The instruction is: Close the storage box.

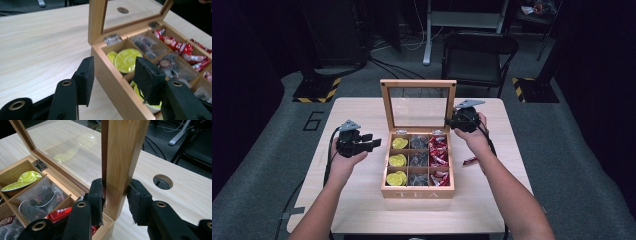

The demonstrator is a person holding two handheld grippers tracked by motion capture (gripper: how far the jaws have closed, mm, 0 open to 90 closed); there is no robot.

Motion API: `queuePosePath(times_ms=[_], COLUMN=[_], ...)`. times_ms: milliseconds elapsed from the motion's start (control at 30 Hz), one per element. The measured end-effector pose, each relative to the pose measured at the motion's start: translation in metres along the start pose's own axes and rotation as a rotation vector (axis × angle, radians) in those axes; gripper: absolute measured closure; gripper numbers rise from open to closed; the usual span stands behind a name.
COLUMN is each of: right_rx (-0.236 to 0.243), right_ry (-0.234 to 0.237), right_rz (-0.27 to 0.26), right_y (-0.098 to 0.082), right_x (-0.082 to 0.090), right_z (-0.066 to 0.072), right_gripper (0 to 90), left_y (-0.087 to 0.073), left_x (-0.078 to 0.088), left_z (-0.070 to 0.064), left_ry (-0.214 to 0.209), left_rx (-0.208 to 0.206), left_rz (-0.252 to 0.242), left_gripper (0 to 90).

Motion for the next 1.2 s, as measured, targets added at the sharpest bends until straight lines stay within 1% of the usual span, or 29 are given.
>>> queuePosePath(times_ms=[33, 67, 100, 133, 167, 233, 300, 333, 400, 433, 467, 500, 567, 600, 733, 767, 800, 833, 933, 1067, 1100, 1200], right_rx=[0.002, 0.005, 0.0, 0.012, 0.002, 0.002, 0.011, 0.009, 0.017, 0.012, 0.023, 0.025, 0.02, 0.02, 0.015, 0.015, 0.009, 0.022, 0.02, 0.017, 0.023, 0.02], right_ry=[-0.003, -0.003, -0.004, -0.006, -0.004, -0.005, -0.005, -0.005, -0.007, -0.007, -0.007, -0.007, -0.007, -0.008, -0.012, -0.012, -0.01, -0.009, -0.012, -0.012, -0.012, -0.013], right_rz=[-0.004, -0.007, -0.007, -0.008, -0.006, -0.006, -0.008, -0.011, -0.013, -0.014, -0.015, -0.014, -0.017, -0.018, -0.024, -0.024, -0.023, -0.027, -0.026, -0.032, -0.033, -0.033], right_y=[0.0, -0.001, -0.001, -0.001, -0.001, -0.002, -0.002, -0.002, -0.003, -0.003, -0.003, -0.003, -0.003, -0.004, -0.004, -0.005, -0.005, -0.005, -0.005, -0.006, -0.007, -0.007], right_x=[0.0, 0.0, 0.001, 0.001, 0.001, 0.002, 0.002, 0.002, 0.003, 0.003, 0.003, 0.003, 0.003, 0.003, 0.003, 0.004, 0.004, 0.004, 0.005, 0.005, 0.006, 0.006], right_z=[0.001, 0.001, 0.002, 0.001, 0.002, 0.003, 0.003, 0.004, 0.004, 0.004, 0.004, 0.004, 0.004, 0.004, 0.005, 0.005, 0.005, 0.005, 0.006, 0.007, 0.007, 0.008], right_gripper=[65.2, 65.2, 65.1, 65.1, 65.2, 65.1, 65.1, 65.1, 65.1, 65.1, 65.1, 65.1, 65.1, 65.1, 65.1, 65.0, 65.0, 65.0, 64.9, 64.8, 64.8, 64.7], left_y=[0.003, 0.007, 0.011, 0.014, 0.017, 0.023, 0.03, 0.032, 0.038, 0.041, 0.044, 0.048, 0.053, 0.057, 0.064, 0.066, 0.066, 0.067, 0.069, 0.073, 0.074, 0.078], left_x=[0.0, -0.001, -0.001, -0.002, -0.003, -0.004, -0.006, -0.008, -0.01, -0.01, -0.011, -0.011, -0.011, -0.011, -0.013, -0.013, -0.013, -0.014, -0.017, -0.021, -0.022, -0.024], left_z=[0.0, 0.0, 0.001, 0.001, 0.001, 0.001, 0.002, 0.002, 0.002, 0.002, 0.002, 0.002, 0.001, 0.002, 0.003, 0.003, 0.003, 0.003, 0.001, -0.004, -0.005, -0.007], left_ry=[-0.001, -0.002, -0.005, -0.003, 0.001, 0.005, 0.011, 0.012, 0.017, 0.017, 0.023, 0.021, 0.025, 0.025, 0.033, 0.032, 0.03, 0.034, 0.041, 0.053, 0.056, 0.064], left_rx=[-0.004, -0.001, -0.011, -0.016, -0.021, -0.03, -0.029, -0.02, -0.032, -0.035, -0.042, -0.045, -0.052, -0.064, -0.062, -0.065, -0.064, -0.067, -0.072, -0.101, -0.102, -0.113], left_rz=[0.001, -0.01, -0.004, -0.003, -0.009, -0.005, -0.013, -0.018, -0.012, -0.005, -0.015, -0.012, -0.017, -0.01, -0.014, -0.023, -0.018, -0.016, -0.018, -0.024, -0.029, -0.034], left_gripper=[51.7, 52.2, 52.9, 53.3, 53.5, 53.7, 53.7, 53.8, 53.9, 53.9, 54.0, 54.2, 54.2, 54.3, 54.3, 54.3, 54.3, 54.3, 54.3, 54.3, 54.3, 54.3])
Point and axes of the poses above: each handheld gripper's, and its own axes: x roughly backward along the jaws, y roughly out of its top, z roughly to its left, the point moved 2 cm from there along -x, roughly forward along the jaws
